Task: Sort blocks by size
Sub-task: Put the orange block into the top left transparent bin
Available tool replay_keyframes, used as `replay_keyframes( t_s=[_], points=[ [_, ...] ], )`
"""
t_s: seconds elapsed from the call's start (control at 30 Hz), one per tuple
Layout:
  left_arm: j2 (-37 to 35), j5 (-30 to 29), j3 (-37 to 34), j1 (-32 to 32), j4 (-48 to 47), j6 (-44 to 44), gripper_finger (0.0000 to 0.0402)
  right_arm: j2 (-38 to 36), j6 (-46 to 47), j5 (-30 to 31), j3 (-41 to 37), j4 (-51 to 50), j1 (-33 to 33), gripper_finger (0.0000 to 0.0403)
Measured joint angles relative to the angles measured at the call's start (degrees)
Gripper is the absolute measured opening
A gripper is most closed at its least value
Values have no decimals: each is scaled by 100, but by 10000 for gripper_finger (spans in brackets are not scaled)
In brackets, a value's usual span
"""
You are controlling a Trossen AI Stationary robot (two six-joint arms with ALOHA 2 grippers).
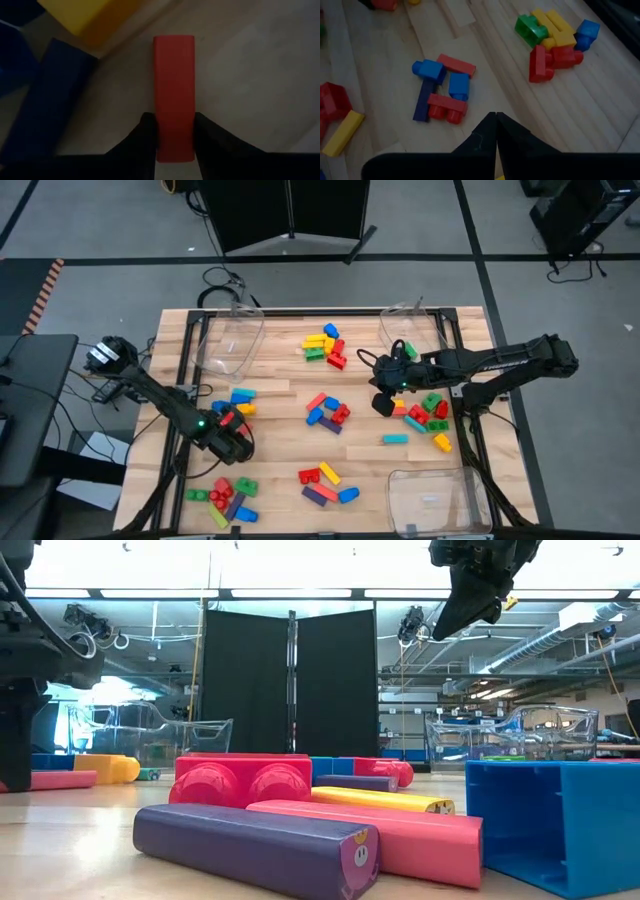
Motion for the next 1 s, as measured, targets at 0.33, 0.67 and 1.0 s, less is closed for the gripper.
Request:
replay_keyframes(
  t_s=[0.33,0.67,1.0],
  points=[
    [0,247,209,-7,407,-161,103,0,-210,0,0,-2,0,22],
    [-2,169,749,41,274,-177,103,0,-448,0,0,13,0,22],
    [-4,57,1704,515,-1259,-2,103,0,-491,2,0,272,1,22]
  ],
)
